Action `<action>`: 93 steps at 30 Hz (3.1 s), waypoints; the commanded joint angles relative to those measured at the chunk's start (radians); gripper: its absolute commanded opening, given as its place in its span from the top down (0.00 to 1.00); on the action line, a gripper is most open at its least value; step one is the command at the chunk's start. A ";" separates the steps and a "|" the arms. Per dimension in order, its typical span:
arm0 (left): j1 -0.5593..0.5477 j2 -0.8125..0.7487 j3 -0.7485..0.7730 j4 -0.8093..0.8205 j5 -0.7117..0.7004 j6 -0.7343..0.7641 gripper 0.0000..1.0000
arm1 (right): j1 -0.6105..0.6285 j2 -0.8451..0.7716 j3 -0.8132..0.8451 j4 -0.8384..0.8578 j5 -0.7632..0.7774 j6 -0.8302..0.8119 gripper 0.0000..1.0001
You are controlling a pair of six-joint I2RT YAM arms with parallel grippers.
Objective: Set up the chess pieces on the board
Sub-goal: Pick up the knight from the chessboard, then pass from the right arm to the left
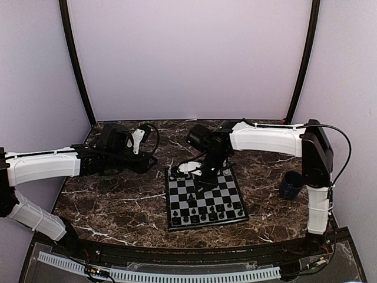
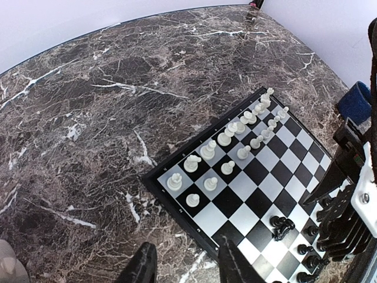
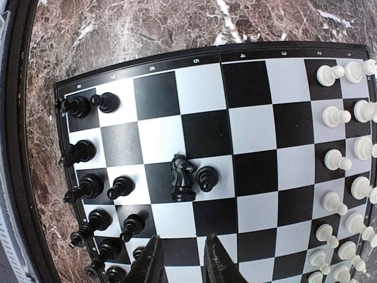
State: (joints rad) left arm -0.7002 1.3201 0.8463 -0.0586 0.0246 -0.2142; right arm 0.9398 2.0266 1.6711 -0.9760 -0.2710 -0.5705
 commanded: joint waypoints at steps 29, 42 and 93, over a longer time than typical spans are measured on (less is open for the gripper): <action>0.002 0.001 -0.033 0.041 0.020 -0.017 0.62 | 0.023 0.096 0.017 0.054 -0.032 -0.036 0.62; 0.001 0.007 -0.037 0.051 0.028 -0.023 0.62 | 0.036 0.121 -0.006 0.097 0.031 -0.008 0.73; 0.001 0.344 0.053 0.722 0.502 -0.721 0.62 | -0.162 -0.235 -0.159 0.331 -0.090 0.128 0.81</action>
State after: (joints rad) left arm -0.7002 1.6169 0.8680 0.4370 0.4053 -0.7868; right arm 0.7795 1.7966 1.4887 -0.6903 -0.3279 -0.4755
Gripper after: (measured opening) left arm 0.377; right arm 0.194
